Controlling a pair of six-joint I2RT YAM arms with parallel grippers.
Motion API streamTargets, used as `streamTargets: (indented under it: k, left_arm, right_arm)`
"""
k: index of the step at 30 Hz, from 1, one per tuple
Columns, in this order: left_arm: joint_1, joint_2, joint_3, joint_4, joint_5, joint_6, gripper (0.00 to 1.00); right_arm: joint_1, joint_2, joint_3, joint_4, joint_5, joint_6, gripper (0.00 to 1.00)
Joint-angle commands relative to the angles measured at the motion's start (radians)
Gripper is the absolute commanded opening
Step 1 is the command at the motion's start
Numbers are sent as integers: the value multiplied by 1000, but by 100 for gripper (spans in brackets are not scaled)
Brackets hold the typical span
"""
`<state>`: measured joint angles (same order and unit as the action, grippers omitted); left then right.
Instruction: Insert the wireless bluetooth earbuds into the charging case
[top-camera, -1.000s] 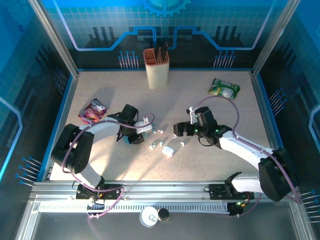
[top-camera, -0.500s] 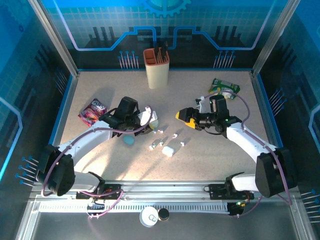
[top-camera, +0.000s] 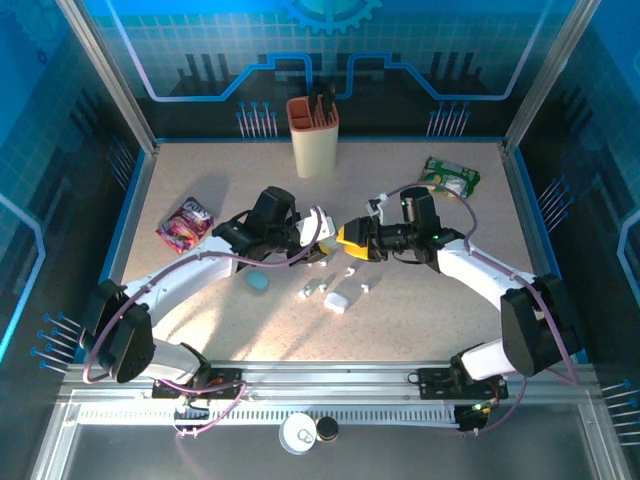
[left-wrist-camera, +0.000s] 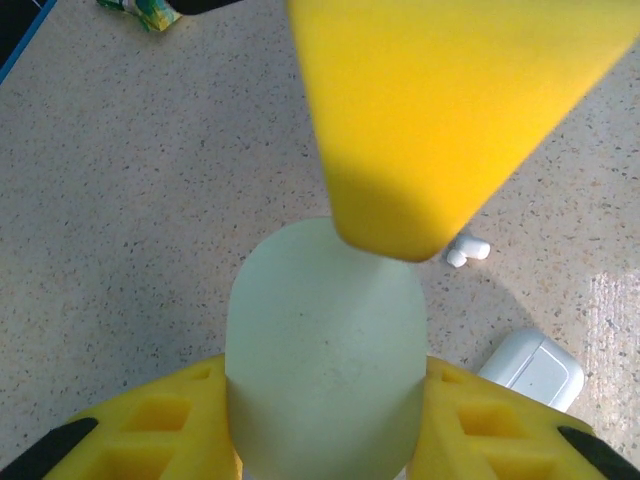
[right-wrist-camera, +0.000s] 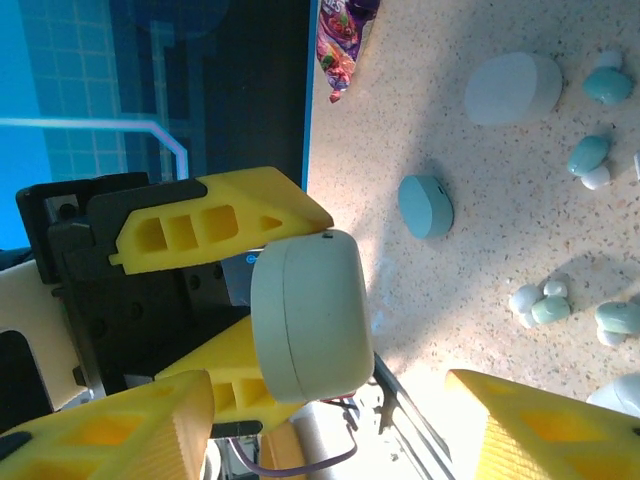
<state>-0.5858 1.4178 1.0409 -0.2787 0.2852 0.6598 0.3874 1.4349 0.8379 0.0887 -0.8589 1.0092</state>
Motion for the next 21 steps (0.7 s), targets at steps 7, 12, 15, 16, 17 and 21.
streamTargets:
  k: [7, 12, 15, 16, 17, 21]
  left_arm:
    - [-24, 12, 38, 17, 12, -2, 33]
    - [-31, 18, 42, 17, 18, -2, 33]
    - [-33, 19, 44, 15, 26, -4, 33]
    - [-33, 19, 44, 16, 31, -6, 33]
    - [-34, 20, 43, 16, 34, -8, 33]
    - [-34, 21, 42, 20, 38, -14, 34]
  right_arm:
    - [15, 43, 18, 49, -40, 41, 48]
    - [19, 55, 28, 54, -42, 46, 43]
    - [19, 56, 29, 54, -40, 45, 40]
    - [19, 57, 29, 55, -40, 45, 40]
    - [19, 59, 29, 58, -40, 45, 38]
    - [17, 50, 29, 59, -40, 48, 25]
